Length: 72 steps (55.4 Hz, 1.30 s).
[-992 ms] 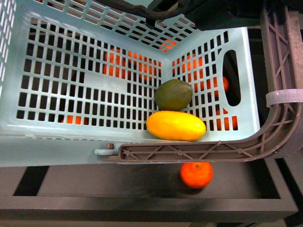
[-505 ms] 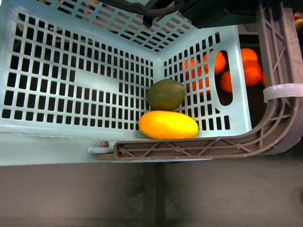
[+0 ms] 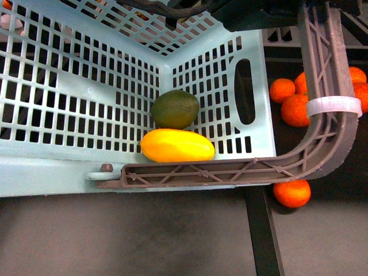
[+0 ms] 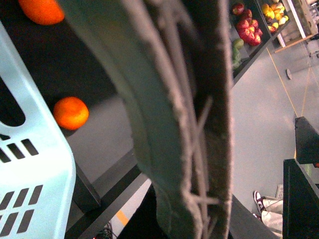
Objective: Pick mango and avocado into basket
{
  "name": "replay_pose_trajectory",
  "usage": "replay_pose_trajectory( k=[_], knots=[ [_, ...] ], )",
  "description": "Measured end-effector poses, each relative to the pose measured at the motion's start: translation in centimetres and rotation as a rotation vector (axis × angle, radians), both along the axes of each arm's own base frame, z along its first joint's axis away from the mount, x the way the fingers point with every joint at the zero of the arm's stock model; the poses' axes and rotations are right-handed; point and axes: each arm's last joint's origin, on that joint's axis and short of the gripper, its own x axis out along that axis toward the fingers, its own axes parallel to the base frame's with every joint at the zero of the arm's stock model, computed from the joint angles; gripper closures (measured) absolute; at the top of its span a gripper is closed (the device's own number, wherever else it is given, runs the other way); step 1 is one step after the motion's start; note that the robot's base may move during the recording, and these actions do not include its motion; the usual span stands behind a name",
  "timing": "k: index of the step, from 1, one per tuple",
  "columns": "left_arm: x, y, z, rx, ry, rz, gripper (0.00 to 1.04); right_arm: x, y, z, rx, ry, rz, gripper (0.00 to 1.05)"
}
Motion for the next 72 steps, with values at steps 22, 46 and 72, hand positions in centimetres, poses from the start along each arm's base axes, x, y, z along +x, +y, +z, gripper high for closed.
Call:
replay_pose_trajectory(
  k=[22, 46, 72],
  knots=[
    [-0.4, -0.4, 0.0, -0.015, 0.013, -0.040, 0.95, 0.0, 0.0, 0.0, 0.000, 0.000, 0.000, 0.08],
    [-0.1, -0.4, -0.1, 0.101, -0.048, 0.004, 0.95, 0.0, 0.0, 0.0, 0.000, 0.000, -0.001, 0.08],
    [17.6, -3.3, -0.5, 0.066, -0.049, 0.804, 0.96, 0.0, 0.0, 0.0, 0.000, 0.000, -0.003, 0.08]
  ],
)
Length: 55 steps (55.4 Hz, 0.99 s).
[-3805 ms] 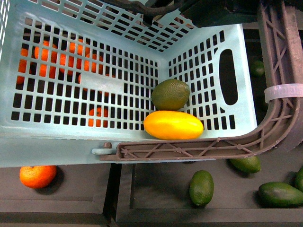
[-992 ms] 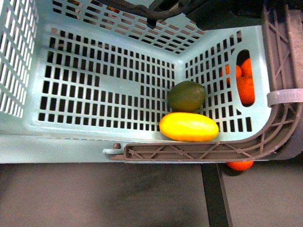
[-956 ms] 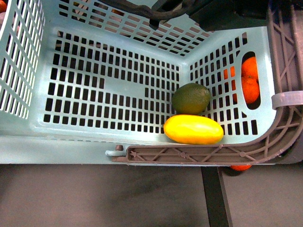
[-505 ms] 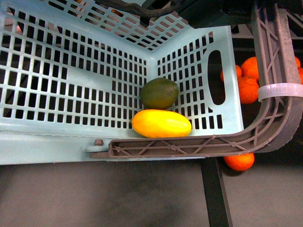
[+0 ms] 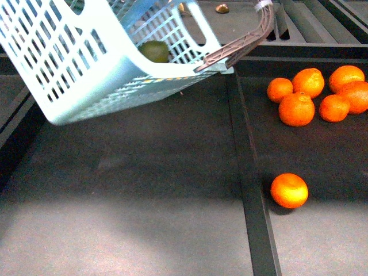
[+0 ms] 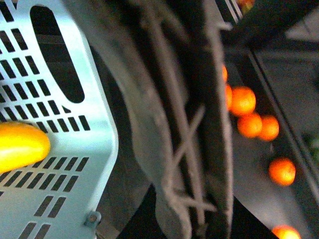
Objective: Pick mango and avocado into basket
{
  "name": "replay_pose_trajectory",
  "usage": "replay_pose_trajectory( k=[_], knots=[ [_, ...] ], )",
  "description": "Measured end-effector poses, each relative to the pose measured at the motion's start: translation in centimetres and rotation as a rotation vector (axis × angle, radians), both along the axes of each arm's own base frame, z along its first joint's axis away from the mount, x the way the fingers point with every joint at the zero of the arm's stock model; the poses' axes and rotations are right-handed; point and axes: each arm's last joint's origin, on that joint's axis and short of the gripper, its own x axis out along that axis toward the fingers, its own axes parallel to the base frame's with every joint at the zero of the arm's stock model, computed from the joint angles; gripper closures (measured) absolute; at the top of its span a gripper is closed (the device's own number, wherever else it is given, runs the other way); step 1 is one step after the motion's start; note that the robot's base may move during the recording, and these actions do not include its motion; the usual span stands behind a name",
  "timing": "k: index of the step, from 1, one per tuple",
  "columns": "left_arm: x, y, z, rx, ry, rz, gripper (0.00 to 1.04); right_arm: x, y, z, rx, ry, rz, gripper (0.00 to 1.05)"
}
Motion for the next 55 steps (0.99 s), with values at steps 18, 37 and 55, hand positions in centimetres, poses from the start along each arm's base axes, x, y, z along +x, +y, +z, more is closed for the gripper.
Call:
replay_pose_trajectory(
  k=[18, 37, 55],
  knots=[
    [5.5, 5.9, -4.4, -0.398, 0.193, 0.541, 0.96, 0.0, 0.0, 0.0, 0.000, 0.000, 0.000, 0.08],
    [6.0, 14.6, -8.7, -0.744, 0.120, 0.805, 0.96, 0.0, 0.0, 0.0, 0.000, 0.000, 0.000, 0.08],
    [8.0, 16.5, -4.1, -0.912, -0.175, 0.686, 0.96, 0.0, 0.0, 0.0, 0.000, 0.000, 0.000, 0.08]
  ],
)
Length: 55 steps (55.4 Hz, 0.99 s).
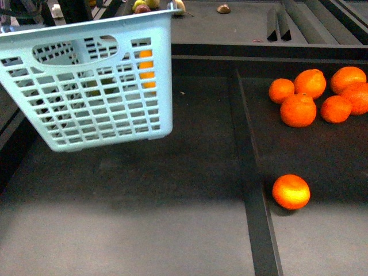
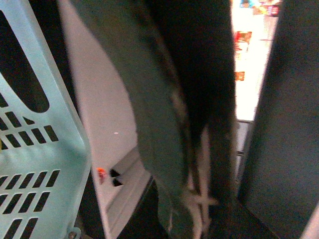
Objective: Pick mango and avocado into basket
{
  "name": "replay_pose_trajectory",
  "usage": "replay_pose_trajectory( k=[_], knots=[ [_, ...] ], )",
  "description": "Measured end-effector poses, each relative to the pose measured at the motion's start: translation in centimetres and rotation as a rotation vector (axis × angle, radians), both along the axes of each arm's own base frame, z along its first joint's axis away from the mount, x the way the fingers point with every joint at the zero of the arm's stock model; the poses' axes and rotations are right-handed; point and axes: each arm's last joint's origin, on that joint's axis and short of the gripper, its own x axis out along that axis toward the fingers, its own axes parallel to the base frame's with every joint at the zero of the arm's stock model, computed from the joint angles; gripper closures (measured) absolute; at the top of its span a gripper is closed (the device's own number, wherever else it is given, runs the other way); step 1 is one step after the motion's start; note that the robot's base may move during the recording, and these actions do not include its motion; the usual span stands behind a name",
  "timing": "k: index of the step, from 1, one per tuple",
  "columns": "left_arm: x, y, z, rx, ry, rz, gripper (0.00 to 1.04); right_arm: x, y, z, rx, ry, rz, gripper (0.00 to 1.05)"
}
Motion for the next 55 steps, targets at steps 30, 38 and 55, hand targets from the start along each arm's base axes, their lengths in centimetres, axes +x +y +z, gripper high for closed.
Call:
replay_pose_trajectory(
  k=[30, 38, 55],
  knots=[
    [-5.6, -2.7, -8.8, 0.069, 0.274, -0.075, 0.95, 0.0, 0.0, 0.0, 0.000, 0.000, 0.000, 0.08],
    [-6.8, -2.7, -8.4, 0.068, 0.340, -0.073, 0.95, 0.0, 0.0, 0.0, 0.000, 0.000, 0.000, 0.08],
    [-7.3, -2.7, -8.2, 0.072, 0.407, -0.085, 0.95, 0.0, 0.0, 0.0, 0.000, 0.000, 0.000, 0.08]
  ],
)
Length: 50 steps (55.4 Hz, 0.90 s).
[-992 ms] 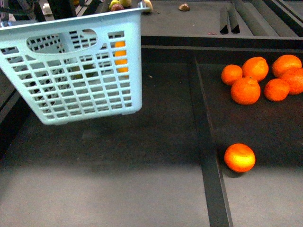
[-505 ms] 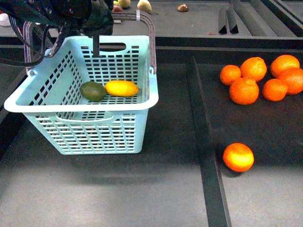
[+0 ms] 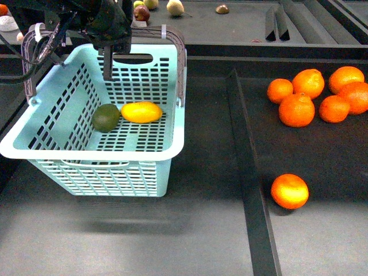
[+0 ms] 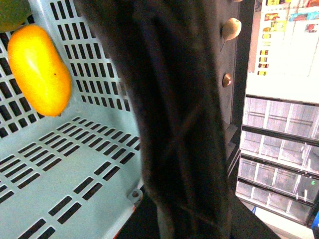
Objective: Pick mango and avocado into basket
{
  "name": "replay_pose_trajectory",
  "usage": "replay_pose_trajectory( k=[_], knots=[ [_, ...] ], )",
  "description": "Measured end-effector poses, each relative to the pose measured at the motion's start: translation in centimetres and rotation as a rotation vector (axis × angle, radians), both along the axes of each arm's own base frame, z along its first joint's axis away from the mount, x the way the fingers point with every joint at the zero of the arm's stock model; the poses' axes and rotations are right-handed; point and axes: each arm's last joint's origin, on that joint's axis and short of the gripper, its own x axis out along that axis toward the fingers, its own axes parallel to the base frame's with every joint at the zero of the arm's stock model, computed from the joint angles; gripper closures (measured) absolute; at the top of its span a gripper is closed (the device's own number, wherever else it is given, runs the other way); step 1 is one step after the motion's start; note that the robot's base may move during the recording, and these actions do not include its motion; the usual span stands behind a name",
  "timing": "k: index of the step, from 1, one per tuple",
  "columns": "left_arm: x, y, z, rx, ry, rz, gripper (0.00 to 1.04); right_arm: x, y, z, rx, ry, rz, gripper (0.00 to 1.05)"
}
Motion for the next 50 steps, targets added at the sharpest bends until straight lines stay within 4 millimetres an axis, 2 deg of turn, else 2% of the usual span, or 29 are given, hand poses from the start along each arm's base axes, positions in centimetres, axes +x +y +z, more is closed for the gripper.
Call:
replay_pose_trajectory(
  k=[45, 46, 50],
  knots=[
    [0.11, -0.04, 0.40, 0.013, 0.040, -0.008, 0.95, 0.00, 0.00, 0.00, 0.000, 0.000, 0.000, 0.08],
    [0.11, -0.05, 0.45, 0.011, 0.042, -0.009, 0.94, 0.00, 0.00, 0.00, 0.000, 0.000, 0.000, 0.08],
    [-0.08, 0.01, 0.25, 0.006, 0.085, -0.009, 0.78, 0.00, 0.00, 0.00, 0.000, 0.000, 0.000, 0.08]
  ],
)
